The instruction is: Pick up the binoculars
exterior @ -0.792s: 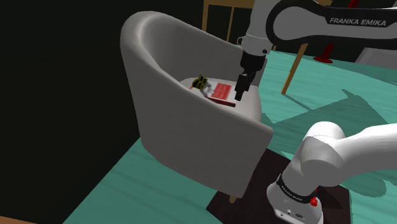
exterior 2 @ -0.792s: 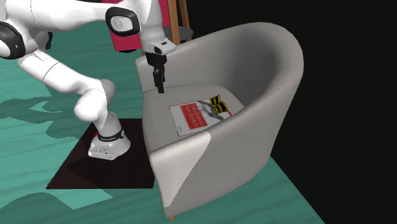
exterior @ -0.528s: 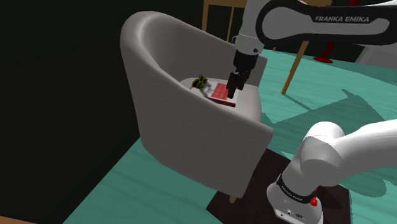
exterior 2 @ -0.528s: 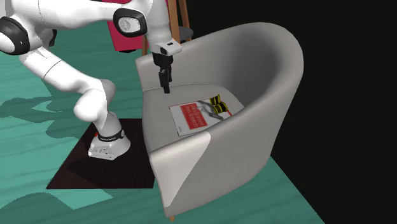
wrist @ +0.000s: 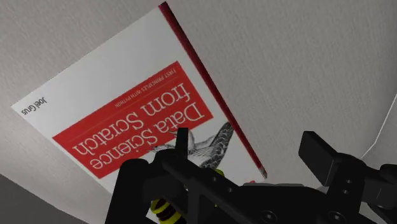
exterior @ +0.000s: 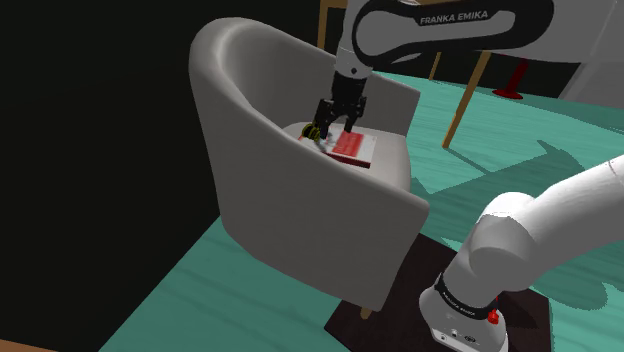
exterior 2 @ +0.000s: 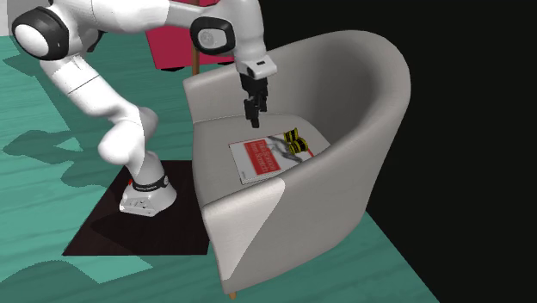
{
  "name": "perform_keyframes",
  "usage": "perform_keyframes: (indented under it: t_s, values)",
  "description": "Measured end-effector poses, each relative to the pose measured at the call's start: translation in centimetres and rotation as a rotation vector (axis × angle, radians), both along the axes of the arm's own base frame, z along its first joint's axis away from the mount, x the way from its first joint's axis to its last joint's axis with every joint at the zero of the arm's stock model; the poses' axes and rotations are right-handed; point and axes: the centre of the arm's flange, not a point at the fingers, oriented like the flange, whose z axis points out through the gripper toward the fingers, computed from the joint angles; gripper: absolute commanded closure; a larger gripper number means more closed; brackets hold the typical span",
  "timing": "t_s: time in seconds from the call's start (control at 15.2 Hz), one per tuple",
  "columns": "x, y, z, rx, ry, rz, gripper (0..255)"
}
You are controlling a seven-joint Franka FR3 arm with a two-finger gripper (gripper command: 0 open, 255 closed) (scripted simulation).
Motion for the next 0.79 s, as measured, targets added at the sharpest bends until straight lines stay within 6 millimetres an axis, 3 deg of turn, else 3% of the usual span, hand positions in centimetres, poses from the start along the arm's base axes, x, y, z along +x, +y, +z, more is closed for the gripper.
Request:
perform_keyframes:
  t_s: [0.46, 0.79]
  values:
    - [8.0, -2.7, -0.7, 0.03, -0.045, -0.246, 0]
    - [9.1, -3.2, -2.3, 0.035, -0.052, -0.285, 0]
